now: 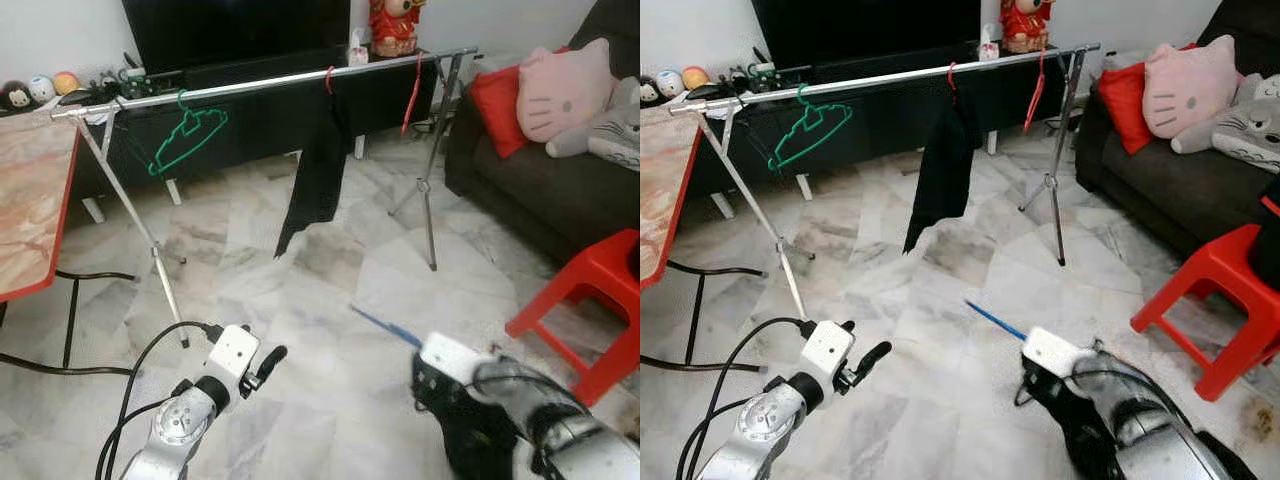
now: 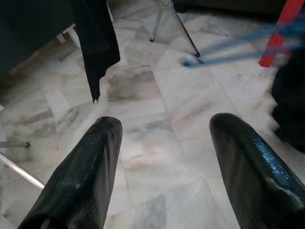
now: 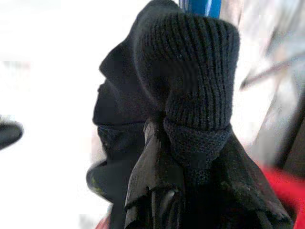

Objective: Hang hanger

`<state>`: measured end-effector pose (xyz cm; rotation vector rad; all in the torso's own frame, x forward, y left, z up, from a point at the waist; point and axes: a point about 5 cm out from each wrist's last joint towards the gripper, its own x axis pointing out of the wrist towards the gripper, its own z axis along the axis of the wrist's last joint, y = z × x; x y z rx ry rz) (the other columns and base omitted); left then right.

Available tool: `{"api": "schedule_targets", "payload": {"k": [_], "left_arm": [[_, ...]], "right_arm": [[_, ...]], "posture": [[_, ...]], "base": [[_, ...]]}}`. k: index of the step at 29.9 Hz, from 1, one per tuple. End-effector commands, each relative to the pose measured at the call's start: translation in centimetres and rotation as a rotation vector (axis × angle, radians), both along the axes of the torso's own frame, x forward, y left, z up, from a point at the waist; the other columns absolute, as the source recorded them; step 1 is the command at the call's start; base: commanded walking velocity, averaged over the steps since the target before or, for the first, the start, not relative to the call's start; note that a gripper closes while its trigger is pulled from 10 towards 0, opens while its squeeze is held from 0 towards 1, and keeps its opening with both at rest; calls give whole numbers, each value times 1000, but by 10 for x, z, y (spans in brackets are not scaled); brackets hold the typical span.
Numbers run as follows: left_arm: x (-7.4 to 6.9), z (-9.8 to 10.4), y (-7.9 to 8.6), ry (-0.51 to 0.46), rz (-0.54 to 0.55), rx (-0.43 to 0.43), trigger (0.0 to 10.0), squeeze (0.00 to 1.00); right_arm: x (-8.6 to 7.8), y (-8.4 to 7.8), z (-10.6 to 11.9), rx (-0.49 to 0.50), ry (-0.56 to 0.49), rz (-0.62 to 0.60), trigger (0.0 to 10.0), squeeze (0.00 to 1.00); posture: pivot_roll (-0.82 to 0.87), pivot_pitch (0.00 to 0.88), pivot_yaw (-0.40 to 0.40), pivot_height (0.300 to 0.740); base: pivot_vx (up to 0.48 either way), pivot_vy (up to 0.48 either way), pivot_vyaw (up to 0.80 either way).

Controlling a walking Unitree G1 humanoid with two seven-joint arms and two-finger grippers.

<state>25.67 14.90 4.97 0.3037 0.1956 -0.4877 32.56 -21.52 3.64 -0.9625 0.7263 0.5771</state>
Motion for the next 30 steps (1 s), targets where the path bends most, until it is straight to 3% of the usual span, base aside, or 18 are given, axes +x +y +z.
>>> {"api": "schedule_targets", "payload": {"k": [1, 2, 3, 5, 9, 13, 17, 18, 23, 28, 30], "left_arm": [[-1, -4, 3, 32, -10, 16, 10000, 0], [-3, -6, 1, 51, -35, 21, 10000, 0], [-3, -6, 1, 51, -35, 21, 10000, 0], [-5, -9, -2, 71, -48, -8, 10000, 0], [-6, -8, -4, 76, -45, -30, 10000, 0], [-4, -8, -5, 74, -24, -58, 10000, 0], [-4, -7, -5, 76, -23, -63, 10000, 0], [6, -5, 0, 44, 88, -103, 10000, 0], [13, -5, 4, 35, 197, -146, 10000, 0], [14, -7, 6, 48, 215, -114, 10000, 0], [14, -3, 0, 40, 168, -155, 10000, 0]], "right_arm": [[25, 20, 31, 51, -92, 98, 0, 0], [36, 30, 49, 66, -118, 154, 0, 0], [36, 30, 49, 66, -118, 154, 0, 0], [51, 51, 78, 86, -151, 273, 0, 0], [58, 71, 99, 161, -158, 349, 0, 0], [59, 87, 109, 240, -117, 429, 0, 0], [58, 89, 111, 251, -104, 446, 0, 0], [58, 108, 123, 275, -99, 550, 0, 0], [58, 127, 134, 306, -108, 623, 0, 0], [59, 139, 141, 326, -134, 638, 0, 0], [58, 153, 147, 357, -139, 677, 0, 0]], "posture": [[-135, 0, -1, 740], [-138, 0, -2, 740], [-138, 0, -2, 740], [-141, 0, -5, 740], [-140, 0, -6, 740], [-139, 0, -7, 740], [-139, 0, -7, 740], [-137, 0, -13, 740], [-133, 0, -17, 740], [-126, 0, -20, 740], [-123, 0, -21, 740]], "base": [[0, 0, 0], [0, 0, 0], [0, 0, 0], [0, 0, 0], [0, 0, 0], [0, 0, 0], [0, 0, 0], [0, 0, 0], [0, 0, 0], [0, 0, 0], [0, 0, 0]]}}
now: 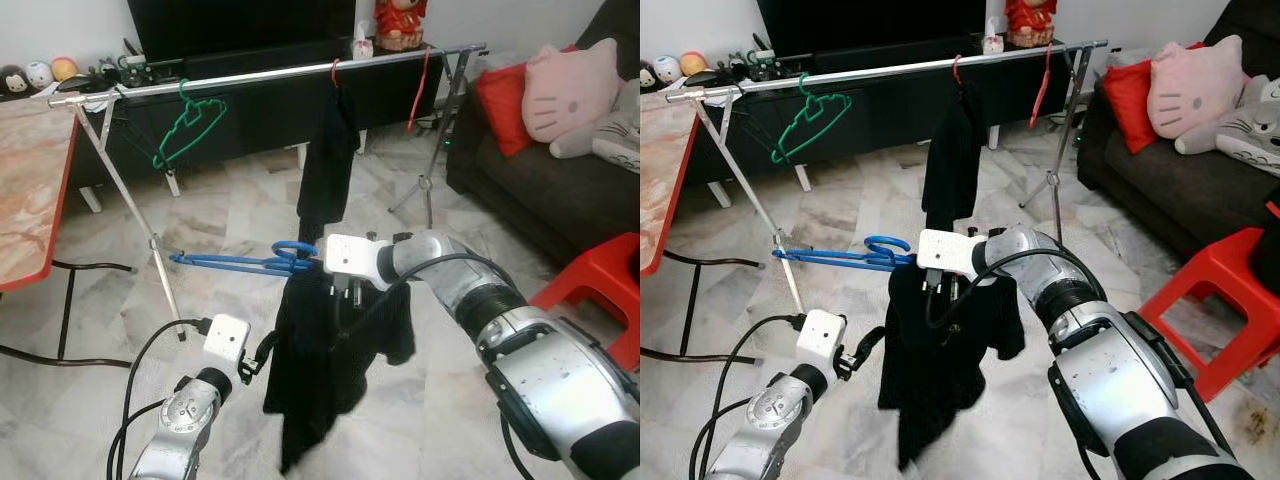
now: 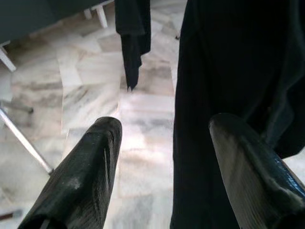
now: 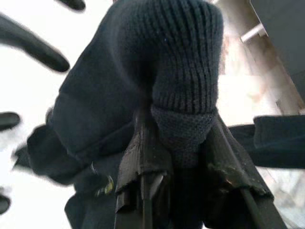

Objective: Hang hanger

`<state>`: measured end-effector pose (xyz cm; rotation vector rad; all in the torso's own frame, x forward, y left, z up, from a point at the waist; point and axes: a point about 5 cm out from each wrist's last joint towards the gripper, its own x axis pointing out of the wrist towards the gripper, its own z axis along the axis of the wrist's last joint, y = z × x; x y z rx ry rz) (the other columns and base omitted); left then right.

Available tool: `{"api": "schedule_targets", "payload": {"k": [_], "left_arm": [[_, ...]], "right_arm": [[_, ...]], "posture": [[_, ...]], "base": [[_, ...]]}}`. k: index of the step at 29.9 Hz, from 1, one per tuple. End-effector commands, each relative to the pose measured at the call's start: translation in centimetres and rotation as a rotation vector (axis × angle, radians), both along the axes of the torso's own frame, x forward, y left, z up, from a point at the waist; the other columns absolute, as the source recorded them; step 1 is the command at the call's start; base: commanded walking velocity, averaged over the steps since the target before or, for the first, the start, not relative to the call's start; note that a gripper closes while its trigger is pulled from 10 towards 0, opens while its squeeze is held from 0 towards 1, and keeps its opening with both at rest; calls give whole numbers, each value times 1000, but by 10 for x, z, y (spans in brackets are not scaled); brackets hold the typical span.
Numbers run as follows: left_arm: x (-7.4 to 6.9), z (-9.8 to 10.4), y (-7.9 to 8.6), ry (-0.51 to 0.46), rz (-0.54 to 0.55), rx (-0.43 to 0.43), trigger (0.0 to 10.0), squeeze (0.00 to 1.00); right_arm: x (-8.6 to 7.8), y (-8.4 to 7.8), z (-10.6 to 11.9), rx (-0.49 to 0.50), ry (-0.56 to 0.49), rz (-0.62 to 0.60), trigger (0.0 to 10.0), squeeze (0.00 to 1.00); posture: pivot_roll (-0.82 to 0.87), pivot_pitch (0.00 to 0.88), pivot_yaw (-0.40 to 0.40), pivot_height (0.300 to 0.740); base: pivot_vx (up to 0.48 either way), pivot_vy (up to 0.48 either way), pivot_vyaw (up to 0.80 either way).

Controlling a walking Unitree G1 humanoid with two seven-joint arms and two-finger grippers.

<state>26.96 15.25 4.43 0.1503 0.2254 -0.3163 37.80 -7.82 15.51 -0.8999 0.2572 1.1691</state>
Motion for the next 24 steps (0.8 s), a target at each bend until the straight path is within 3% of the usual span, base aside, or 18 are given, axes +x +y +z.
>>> {"api": "schedule_targets", "payload": {"k": [1, 9, 24], "left_arm": [[1, 3, -3, -1, -22, -29, 10000, 0], [4, 10, -6, -25, -48, -44, 10000, 0], [8, 9, -4, -14, -45, -34, 10000, 0]], "right_arm": [[6, 16, 29, 66, -72, 41, 0, 0], [2, 32, 39, 103, -83, 111, 0, 0], [0, 36, 42, 118, -75, 152, 0, 0]], "posture": [[-123, 0, -21, 740], [-119, 0, -21, 740], [-119, 0, -23, 740]], "base": [[0, 0, 0], [0, 0, 0], [0, 0, 0]]}}
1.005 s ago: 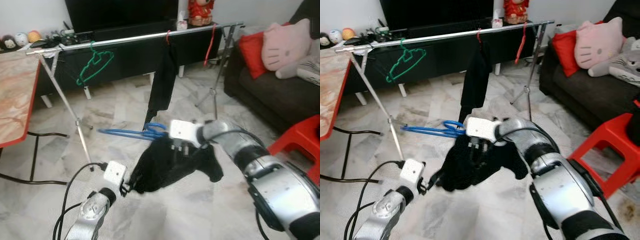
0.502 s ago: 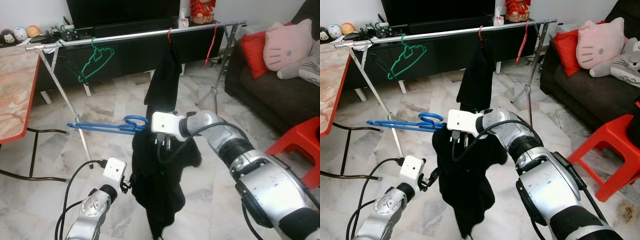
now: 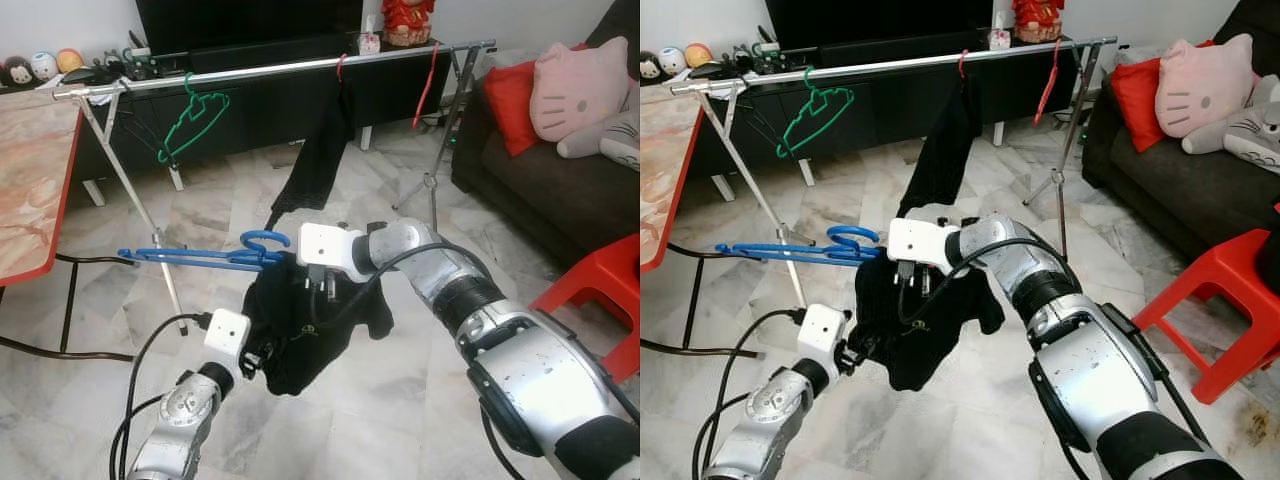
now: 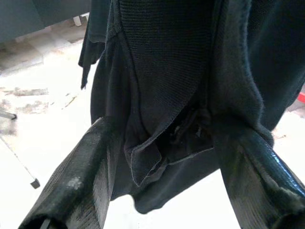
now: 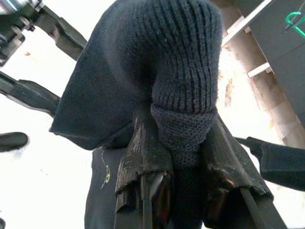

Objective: Hang hanger

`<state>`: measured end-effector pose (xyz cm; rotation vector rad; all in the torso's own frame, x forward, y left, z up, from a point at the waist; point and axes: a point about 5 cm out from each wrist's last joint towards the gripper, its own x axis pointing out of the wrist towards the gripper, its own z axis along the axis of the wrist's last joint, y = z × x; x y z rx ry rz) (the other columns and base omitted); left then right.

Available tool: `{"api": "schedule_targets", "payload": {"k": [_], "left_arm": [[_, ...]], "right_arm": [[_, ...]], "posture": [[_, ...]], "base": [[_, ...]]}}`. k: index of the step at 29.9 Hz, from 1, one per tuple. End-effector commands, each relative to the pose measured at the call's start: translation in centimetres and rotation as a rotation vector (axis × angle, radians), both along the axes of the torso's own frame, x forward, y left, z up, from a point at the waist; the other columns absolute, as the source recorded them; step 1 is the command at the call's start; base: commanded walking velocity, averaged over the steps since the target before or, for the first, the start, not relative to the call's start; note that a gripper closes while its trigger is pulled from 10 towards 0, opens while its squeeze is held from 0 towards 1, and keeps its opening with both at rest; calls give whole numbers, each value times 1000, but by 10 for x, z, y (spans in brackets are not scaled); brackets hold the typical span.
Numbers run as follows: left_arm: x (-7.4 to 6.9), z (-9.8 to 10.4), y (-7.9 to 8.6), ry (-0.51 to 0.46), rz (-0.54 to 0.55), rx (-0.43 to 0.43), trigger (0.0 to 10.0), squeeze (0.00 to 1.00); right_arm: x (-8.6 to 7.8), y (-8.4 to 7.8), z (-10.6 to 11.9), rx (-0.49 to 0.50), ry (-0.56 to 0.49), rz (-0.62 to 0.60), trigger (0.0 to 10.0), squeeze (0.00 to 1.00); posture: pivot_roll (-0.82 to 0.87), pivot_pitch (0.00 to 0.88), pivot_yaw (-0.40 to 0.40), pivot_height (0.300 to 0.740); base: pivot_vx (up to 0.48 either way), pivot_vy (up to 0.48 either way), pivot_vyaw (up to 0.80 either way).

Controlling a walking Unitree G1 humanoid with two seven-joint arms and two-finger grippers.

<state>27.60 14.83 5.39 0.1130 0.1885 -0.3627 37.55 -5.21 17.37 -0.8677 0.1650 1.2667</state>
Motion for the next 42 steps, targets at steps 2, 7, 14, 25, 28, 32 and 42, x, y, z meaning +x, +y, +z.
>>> {"api": "schedule_targets", "payload": {"k": [2, 7, 14, 25, 28, 32, 42], "left_arm": [[4, -6, 2, 41, 11, 44, 10000, 0], [2, -13, 0, 68, 12, 41, 10000, 0], [1, -19, 1, 92, 20, 43, 10000, 0], [-2, -26, 2, 112, 33, 17, 0, 0], [-1, -25, 1, 99, 40, 6, 0, 0], [2, -22, 3, 81, 61, -26, 0, 0], [5, -20, 5, 63, 96, -46, 0, 0]], "right_arm": [[1, 13, 27, 66, -67, 71, 0, 0], [1, 14, 31, 70, -73, 88, 0, 0], [-2, 19, 36, 76, -75, 129, 0, 0], [-3, 19, 35, 73, -68, 150, 0, 0], [-4, 20, 35, 72, -67, 156, 0, 0], [-5, 20, 34, 72, -65, 163, 0, 0], [-7, 20, 33, 71, -56, 180, 0, 0]], "posture": [[-119, 0, -23, 740], [-122, 0, -28, 740], [-120, 0, -30, 740], [-123, 0, -33, 740], [-123, 0, -34, 740], [-121, 0, -35, 740], [-123, 0, -36, 740]], "base": [[0, 0, 0], [0, 0, 0], [0, 0, 0], [0, 0, 0], [0, 0, 0], [0, 0, 0], [0, 0, 0]]}}
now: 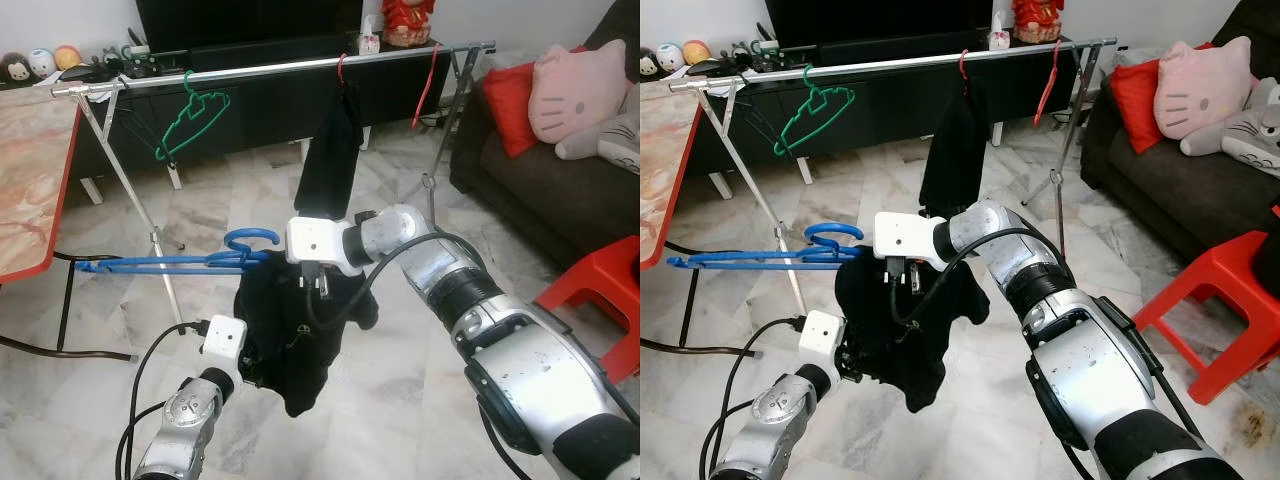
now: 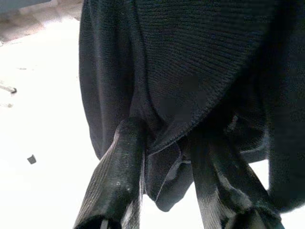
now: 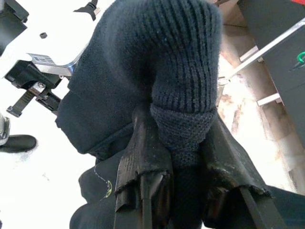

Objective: Hang hanger

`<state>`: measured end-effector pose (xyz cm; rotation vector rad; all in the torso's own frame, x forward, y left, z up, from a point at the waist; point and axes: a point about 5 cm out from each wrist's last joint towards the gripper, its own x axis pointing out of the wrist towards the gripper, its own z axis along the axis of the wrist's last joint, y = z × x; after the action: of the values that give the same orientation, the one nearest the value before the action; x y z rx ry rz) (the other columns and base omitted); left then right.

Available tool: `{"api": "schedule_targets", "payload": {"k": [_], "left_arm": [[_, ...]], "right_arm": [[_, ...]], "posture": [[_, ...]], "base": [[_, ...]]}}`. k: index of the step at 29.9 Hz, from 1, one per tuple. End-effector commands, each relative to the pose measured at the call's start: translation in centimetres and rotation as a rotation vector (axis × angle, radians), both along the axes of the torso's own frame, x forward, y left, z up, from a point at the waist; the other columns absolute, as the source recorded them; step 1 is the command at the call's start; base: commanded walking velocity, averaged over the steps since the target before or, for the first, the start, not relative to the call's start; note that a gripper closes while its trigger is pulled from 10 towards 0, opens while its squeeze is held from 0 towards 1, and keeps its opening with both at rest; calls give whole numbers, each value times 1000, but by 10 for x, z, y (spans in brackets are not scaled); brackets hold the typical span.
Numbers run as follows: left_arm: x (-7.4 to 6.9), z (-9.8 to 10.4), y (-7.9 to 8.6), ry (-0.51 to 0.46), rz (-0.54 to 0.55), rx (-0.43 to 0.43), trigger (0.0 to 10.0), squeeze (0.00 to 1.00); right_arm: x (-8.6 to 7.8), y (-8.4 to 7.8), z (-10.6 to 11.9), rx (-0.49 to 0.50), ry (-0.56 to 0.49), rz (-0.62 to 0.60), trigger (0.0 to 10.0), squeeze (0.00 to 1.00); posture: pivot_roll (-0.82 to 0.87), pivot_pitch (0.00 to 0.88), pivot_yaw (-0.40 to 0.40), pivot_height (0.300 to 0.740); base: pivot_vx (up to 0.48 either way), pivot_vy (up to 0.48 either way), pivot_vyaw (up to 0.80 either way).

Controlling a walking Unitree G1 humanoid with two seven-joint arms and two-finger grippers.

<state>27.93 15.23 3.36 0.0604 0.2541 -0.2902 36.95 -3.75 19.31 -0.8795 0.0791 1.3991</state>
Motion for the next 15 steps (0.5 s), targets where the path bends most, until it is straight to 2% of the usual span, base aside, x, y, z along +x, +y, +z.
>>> {"api": "schedule_targets", "payload": {"k": [1, 15], "left_arm": [[2, 0, 1, -7, 20, -13, 0, 0], [2, -1, 2, -7, 21, -14, 0, 0]], "right_arm": [[-1, 5, 13, 51, -41, 33, 0, 0], [-1, 2, 8, 30, -41, 23, 0, 0]], "posture": [[-123, 0, -36, 740], [-119, 0, -34, 740]], "base": [[0, 0, 0], [0, 0, 0]]}}
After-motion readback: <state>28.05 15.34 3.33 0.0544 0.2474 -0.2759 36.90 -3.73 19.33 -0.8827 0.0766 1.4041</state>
